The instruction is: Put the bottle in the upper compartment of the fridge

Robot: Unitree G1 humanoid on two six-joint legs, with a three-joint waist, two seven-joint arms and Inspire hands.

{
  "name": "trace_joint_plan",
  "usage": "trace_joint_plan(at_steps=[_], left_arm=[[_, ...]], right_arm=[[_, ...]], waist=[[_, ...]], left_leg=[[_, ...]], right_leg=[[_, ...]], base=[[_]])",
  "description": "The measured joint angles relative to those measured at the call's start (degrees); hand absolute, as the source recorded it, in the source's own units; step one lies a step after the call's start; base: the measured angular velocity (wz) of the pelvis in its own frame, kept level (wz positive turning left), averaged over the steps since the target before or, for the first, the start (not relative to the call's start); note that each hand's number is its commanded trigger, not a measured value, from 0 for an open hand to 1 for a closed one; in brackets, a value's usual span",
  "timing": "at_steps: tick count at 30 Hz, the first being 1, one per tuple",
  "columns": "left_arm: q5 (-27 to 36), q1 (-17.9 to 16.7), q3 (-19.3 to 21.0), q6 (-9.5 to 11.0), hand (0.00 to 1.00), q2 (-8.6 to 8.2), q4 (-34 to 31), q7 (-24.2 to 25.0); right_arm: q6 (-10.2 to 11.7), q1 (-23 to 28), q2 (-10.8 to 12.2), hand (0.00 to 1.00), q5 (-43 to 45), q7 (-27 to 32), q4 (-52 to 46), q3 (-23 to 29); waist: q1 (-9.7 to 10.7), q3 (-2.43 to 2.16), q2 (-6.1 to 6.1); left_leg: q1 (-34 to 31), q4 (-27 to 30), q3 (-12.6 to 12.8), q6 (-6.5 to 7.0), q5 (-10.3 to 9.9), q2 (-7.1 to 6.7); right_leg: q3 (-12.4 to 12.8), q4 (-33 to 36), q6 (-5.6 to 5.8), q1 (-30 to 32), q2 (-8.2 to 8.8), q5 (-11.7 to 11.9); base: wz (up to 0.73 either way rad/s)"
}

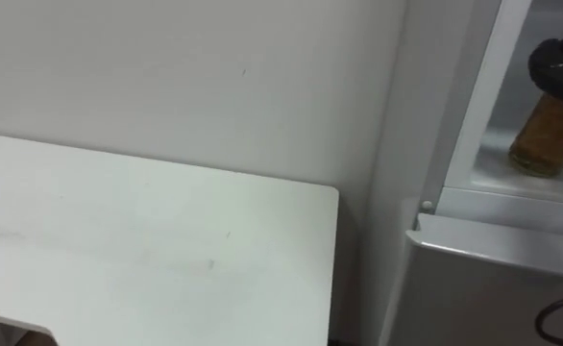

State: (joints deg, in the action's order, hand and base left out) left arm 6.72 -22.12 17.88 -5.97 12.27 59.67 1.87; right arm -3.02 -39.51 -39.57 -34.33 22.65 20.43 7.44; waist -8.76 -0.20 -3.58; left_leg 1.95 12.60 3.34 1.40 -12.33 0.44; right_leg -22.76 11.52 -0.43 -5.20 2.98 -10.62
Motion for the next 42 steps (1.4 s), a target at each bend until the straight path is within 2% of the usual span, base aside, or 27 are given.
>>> trace_joint_plan(at_steps=[2, 3, 9, 12, 14, 17, 25, 30, 33, 37, 40, 42], left_arm=[[0.0, -0.1, 0.0, -0.2, 0.00, 0.01, -0.1, 0.1], [0.0, -0.3, 0.1, -0.3, 0.00, 0.02, -0.1, 0.2], [0.0, -2.2, 0.2, -1.2, 0.00, 0.21, -0.1, 1.5], [0.6, -2.4, 0.2, -1.2, 0.00, 0.76, 0.1, 2.6], [0.6, -2.4, 0.2, -1.2, 0.00, 0.87, 0.0, 2.9], [1.9, -2.5, 0.0, -1.2, 0.00, 1.26, 0.0, 3.8], [2.9, -2.1, -0.1, -1.1, 0.00, 1.82, -0.2, 3.8], [4.9, -2.0, -0.1, -1.3, 0.00, 1.97, -1.4, 3.5], [6.2, -2.0, -0.1, -1.3, 0.00, 2.30, -1.8, 3.3], [6.8, -2.0, -1.3, -2.9, 0.00, 2.50, -2.8, 2.9], [8.5, -2.1, -1.3, -3.7, 0.00, 2.68, -3.2, 2.3], [9.4, -2.1, -1.3, -4.7, 0.00, 2.82, -4.1, 2.1]], right_arm=[[1.1, 0.0, 0.0, 0.00, -0.9, -0.4, 1.5, 0.0], [1.2, 0.0, 0.0, 0.00, -0.9, -0.7, 1.9, 0.0], [2.7, -1.1, -0.4, 0.00, -1.1, -3.1, 6.5, -0.4], [4.9, -1.5, -1.2, 0.00, -1.4, -4.2, 9.8, -1.7], [5.2, -2.0, -1.2, 0.00, -1.4, -4.5, 10.9, -1.8], [6.9, -2.5, -1.2, 0.00, -1.3, -4.7, 12.9, -2.5], [9.3, -2.5, -1.2, 0.00, -0.9, -5.4, 13.6, -3.9], [9.8, -2.5, -1.2, 0.00, -0.7, -8.2, 15.5, -3.3], [9.9, -1.7, -1.2, 0.00, 0.9, -11.3, 16.7, -1.9], [9.8, -1.8, -1.4, 0.00, 5.4, -14.1, 19.1, -1.5], [9.2, -1.8, -1.6, 0.00, 6.8, -15.3, 20.7, -1.5], [9.1, -2.2, -1.6, 0.00, 7.4, -15.9, 21.8, -1.5]], waist=[[-0.6, 0.01, -0.05], [-0.8, 0.15, 0.19], [-1.7, 0.05, 0.24], [-2.5, 0.06, 0.32], [-2.6, 0.07, 0.32], [-2.8, 0.11, 0.36], [-2.9, 0.13, 0.44], [-2.2, 0.14, 0.23], [-1.7, -0.15, -0.60], [-1.2, -0.20, -1.45], [-1.0, -0.02, -2.25], [-1.0, 0.00, -2.38]], left_leg=[[-0.3, 0.4, -0.5, -0.01, 0.0, -0.05], [-0.3, 0.5, -0.6, -0.01, 0.0, -0.06], [-0.8, 1.1, -1.1, -0.10, 0.0, -0.09], [-0.9, 1.3, -1.2, -0.26, 0.1, 0.14], [-1.2, 1.6, -1.3, -0.32, 0.2, 0.21], [-1.8, 2.2, -1.6, -0.49, 0.2, 0.41], [-2.6, 2.8, -0.9, -0.68, 0.3, 0.76], [-2.5, 2.8, -0.9, -0.68, 0.3, 0.73], [-2.5, 2.7, -1.1, -0.71, 0.3, 0.71], [-2.2, 2.8, -1.1, -0.70, 0.3, 0.65], [-2.0, 3.0, -1.1, -0.72, 0.3, 0.70], [-2.1, 3.2, -1.1, -0.73, 0.2, 0.72]], right_leg=[[-0.5, 0.0, 0.00, -0.2, 0.01, 0.0], [-0.6, -0.1, 0.00, -0.3, 0.00, 0.0], [-0.9, -0.6, -0.14, -0.5, -0.11, 0.1], [-1.1, -0.7, -0.44, -0.5, -0.13, 0.3], [-1.1, -0.8, -0.52, -0.4, -0.11, 0.3], [-1.3, -0.8, -0.76, -0.2, -0.25, 0.5], [-0.9, -1.8, -1.17, 0.6, -0.59, 0.7], [-1.4, -1.9, -1.18, 0.2, -0.53, 0.7], [-1.6, -1.8, -1.18, -0.4, -0.58, 0.7], [-1.4, -1.9, -1.11, -0.6, -0.59, 0.7], [-1.3, -2.1, -1.11, -0.6, -0.64, 0.7], [-1.1, -2.2, -1.10, -0.5, -0.72, 0.7]], base=[[0.15], [0.08], [0.03], [0.00], [0.05], [0.05], [-0.03], [0.03], [0.06], [0.02], [0.00], [0.00]])
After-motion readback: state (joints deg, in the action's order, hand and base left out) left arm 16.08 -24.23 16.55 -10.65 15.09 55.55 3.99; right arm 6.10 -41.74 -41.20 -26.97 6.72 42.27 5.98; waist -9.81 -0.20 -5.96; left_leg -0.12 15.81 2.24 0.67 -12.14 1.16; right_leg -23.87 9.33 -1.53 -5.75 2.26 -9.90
